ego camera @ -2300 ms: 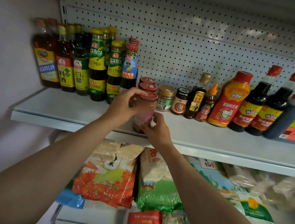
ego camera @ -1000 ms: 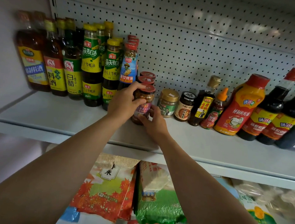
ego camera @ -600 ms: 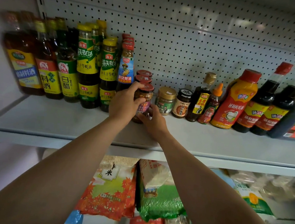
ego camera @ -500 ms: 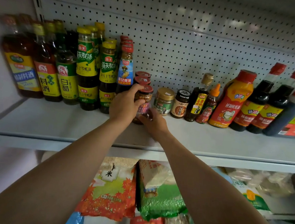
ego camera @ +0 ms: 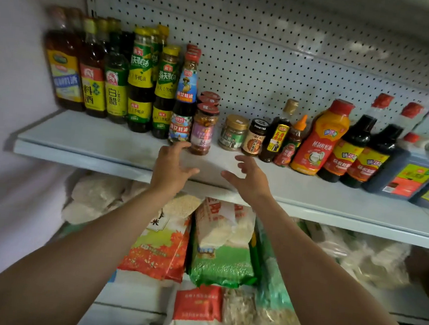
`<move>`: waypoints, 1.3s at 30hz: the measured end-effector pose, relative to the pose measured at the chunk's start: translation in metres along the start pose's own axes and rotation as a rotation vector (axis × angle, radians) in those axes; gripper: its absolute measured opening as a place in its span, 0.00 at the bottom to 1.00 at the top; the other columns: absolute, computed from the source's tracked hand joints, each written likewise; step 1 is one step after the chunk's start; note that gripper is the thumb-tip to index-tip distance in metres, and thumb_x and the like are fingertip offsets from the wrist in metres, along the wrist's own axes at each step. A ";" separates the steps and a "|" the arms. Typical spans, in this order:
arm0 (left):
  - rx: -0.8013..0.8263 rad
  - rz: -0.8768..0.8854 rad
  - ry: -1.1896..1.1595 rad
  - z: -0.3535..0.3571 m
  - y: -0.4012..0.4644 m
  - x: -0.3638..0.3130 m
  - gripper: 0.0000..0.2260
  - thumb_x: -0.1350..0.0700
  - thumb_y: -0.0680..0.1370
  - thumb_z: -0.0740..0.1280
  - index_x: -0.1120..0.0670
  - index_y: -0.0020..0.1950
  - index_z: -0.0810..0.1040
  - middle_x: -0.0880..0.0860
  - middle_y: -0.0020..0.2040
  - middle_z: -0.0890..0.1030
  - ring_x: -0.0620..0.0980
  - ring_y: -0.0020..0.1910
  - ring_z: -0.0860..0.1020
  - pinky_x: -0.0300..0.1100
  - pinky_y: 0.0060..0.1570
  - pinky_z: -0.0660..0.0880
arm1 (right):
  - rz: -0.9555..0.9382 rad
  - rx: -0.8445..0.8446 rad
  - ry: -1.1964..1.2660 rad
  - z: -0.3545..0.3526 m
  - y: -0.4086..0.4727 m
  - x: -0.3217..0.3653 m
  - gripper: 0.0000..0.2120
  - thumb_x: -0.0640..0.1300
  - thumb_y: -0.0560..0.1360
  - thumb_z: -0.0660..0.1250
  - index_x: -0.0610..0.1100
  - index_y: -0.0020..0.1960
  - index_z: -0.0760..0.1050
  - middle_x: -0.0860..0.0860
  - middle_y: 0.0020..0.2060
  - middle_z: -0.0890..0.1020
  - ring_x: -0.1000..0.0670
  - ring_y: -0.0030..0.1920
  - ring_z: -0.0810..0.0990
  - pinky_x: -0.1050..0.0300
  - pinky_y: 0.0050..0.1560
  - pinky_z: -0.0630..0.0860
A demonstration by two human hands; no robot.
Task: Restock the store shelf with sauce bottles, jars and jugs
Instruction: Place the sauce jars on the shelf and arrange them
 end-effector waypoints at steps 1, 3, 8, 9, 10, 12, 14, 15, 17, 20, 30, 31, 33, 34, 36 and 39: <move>-0.016 -0.009 0.014 0.004 -0.014 -0.002 0.27 0.55 0.70 0.78 0.47 0.67 0.72 0.55 0.60 0.71 0.51 0.53 0.76 0.49 0.56 0.76 | -0.028 0.007 -0.048 -0.005 -0.010 -0.004 0.29 0.54 0.72 0.76 0.50 0.69 0.71 0.47 0.62 0.78 0.48 0.63 0.75 0.52 0.60 0.74; -0.043 -0.021 0.015 0.013 -0.042 -0.006 0.27 0.55 0.70 0.78 0.47 0.65 0.73 0.54 0.61 0.69 0.54 0.57 0.75 0.50 0.60 0.75 | -0.089 0.016 -0.132 -0.014 -0.031 -0.015 0.28 0.54 0.71 0.77 0.50 0.67 0.72 0.47 0.61 0.78 0.46 0.63 0.74 0.52 0.58 0.74; -0.074 -0.072 0.021 0.055 -0.119 -0.004 0.29 0.56 0.66 0.81 0.51 0.64 0.76 0.52 0.56 0.73 0.56 0.58 0.74 0.48 0.60 0.73 | -0.112 0.121 -0.234 -0.037 -0.089 -0.069 0.30 0.56 0.71 0.76 0.52 0.69 0.71 0.47 0.62 0.77 0.45 0.64 0.72 0.51 0.59 0.72; -0.075 -0.081 0.053 0.064 -0.136 -0.001 0.29 0.56 0.65 0.81 0.52 0.64 0.77 0.55 0.57 0.76 0.58 0.60 0.74 0.47 0.60 0.72 | -0.095 0.151 -0.251 -0.038 -0.101 -0.084 0.31 0.57 0.71 0.76 0.52 0.70 0.71 0.48 0.62 0.76 0.45 0.65 0.71 0.51 0.59 0.71; -0.064 -0.099 0.087 0.073 -0.153 0.004 0.30 0.56 0.64 0.81 0.53 0.64 0.77 0.58 0.58 0.77 0.59 0.61 0.73 0.47 0.60 0.71 | -0.080 0.180 -0.265 -0.037 -0.111 -0.100 0.31 0.58 0.71 0.76 0.52 0.70 0.71 0.48 0.64 0.76 0.44 0.66 0.71 0.50 0.60 0.71; -0.015 -0.166 0.133 0.089 -0.188 0.017 0.31 0.56 0.64 0.81 0.56 0.66 0.76 0.61 0.59 0.77 0.61 0.62 0.72 0.48 0.60 0.69 | -0.041 0.241 -0.285 -0.033 -0.133 -0.137 0.32 0.58 0.71 0.76 0.53 0.71 0.70 0.47 0.67 0.76 0.42 0.68 0.70 0.48 0.64 0.71; 0.048 -0.248 0.152 0.103 -0.222 0.034 0.33 0.55 0.65 0.81 0.55 0.68 0.75 0.62 0.60 0.77 0.61 0.62 0.73 0.47 0.59 0.70 | 0.021 0.301 -0.294 -0.025 -0.157 -0.172 0.32 0.59 0.71 0.75 0.53 0.71 0.70 0.46 0.67 0.76 0.41 0.68 0.71 0.48 0.64 0.72; 0.084 -0.291 0.157 0.109 -0.239 0.042 0.33 0.54 0.65 0.81 0.55 0.68 0.75 0.61 0.61 0.77 0.60 0.62 0.73 0.46 0.59 0.70 | 0.059 0.326 -0.289 -0.021 -0.171 -0.188 0.32 0.59 0.71 0.75 0.53 0.71 0.71 0.46 0.66 0.77 0.41 0.67 0.72 0.48 0.63 0.73; 0.156 -0.363 0.174 0.117 -0.273 0.054 0.32 0.53 0.67 0.80 0.53 0.69 0.74 0.59 0.62 0.77 0.58 0.62 0.74 0.44 0.59 0.69 | 0.153 0.382 -0.257 -0.013 -0.197 -0.219 0.32 0.60 0.70 0.75 0.52 0.70 0.72 0.45 0.65 0.78 0.42 0.66 0.74 0.50 0.63 0.73; 0.260 -0.453 0.197 0.129 -0.312 0.074 0.31 0.53 0.70 0.78 0.52 0.71 0.72 0.59 0.64 0.77 0.58 0.63 0.74 0.44 0.58 0.69 | 0.261 0.444 -0.244 -0.001 -0.229 -0.258 0.29 0.59 0.71 0.75 0.51 0.69 0.74 0.46 0.65 0.79 0.43 0.64 0.76 0.55 0.60 0.72; 0.547 -0.635 0.170 0.230 -0.430 0.193 0.28 0.51 0.71 0.77 0.49 0.69 0.74 0.51 0.64 0.79 0.52 0.63 0.76 0.41 0.58 0.69 | 0.581 0.509 -0.185 0.075 -0.331 -0.429 0.23 0.55 0.73 0.74 0.49 0.65 0.78 0.51 0.58 0.82 0.49 0.56 0.79 0.57 0.53 0.72; 0.576 -0.660 0.175 0.241 -0.445 0.208 0.28 0.51 0.71 0.77 0.49 0.69 0.74 0.51 0.63 0.79 0.52 0.62 0.77 0.43 0.59 0.71 | 0.628 0.519 -0.176 0.086 -0.344 -0.448 0.23 0.55 0.74 0.74 0.49 0.65 0.78 0.52 0.57 0.82 0.50 0.54 0.79 0.58 0.52 0.72; 0.620 -0.696 0.188 0.261 -0.472 0.240 0.29 0.48 0.69 0.78 0.48 0.68 0.75 0.51 0.61 0.80 0.52 0.60 0.78 0.48 0.59 0.74 | 0.703 0.523 -0.158 0.110 -0.366 -0.485 0.22 0.55 0.73 0.74 0.50 0.65 0.78 0.52 0.56 0.82 0.50 0.54 0.81 0.56 0.52 0.75; 0.638 -0.713 0.190 0.270 -0.484 0.255 0.29 0.47 0.69 0.78 0.48 0.68 0.75 0.50 0.60 0.81 0.52 0.59 0.79 0.49 0.59 0.75 | 0.736 0.524 -0.152 0.123 -0.376 -0.502 0.22 0.57 0.73 0.74 0.51 0.65 0.78 0.52 0.56 0.83 0.49 0.54 0.81 0.54 0.53 0.77; 0.674 -0.724 0.193 0.288 -0.506 0.287 0.27 0.47 0.70 0.77 0.47 0.67 0.75 0.50 0.61 0.80 0.51 0.60 0.78 0.47 0.60 0.74 | 0.791 0.521 -0.139 0.150 -0.395 -0.534 0.22 0.58 0.72 0.74 0.53 0.64 0.77 0.52 0.55 0.83 0.48 0.54 0.80 0.49 0.56 0.78; 0.701 -0.743 0.212 0.313 -0.532 0.335 0.26 0.48 0.71 0.77 0.48 0.68 0.75 0.51 0.63 0.79 0.51 0.62 0.77 0.47 0.60 0.72 | 0.812 0.518 -0.143 0.190 -0.419 -0.578 0.22 0.58 0.74 0.72 0.50 0.64 0.78 0.52 0.54 0.81 0.49 0.56 0.78 0.54 0.52 0.73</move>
Point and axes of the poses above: each hand's wrist, its own y-axis towards the middle knuckle, its own z-axis out of the palm, x = y × z, the point moved 1 cm from there along y, towards the middle knuckle
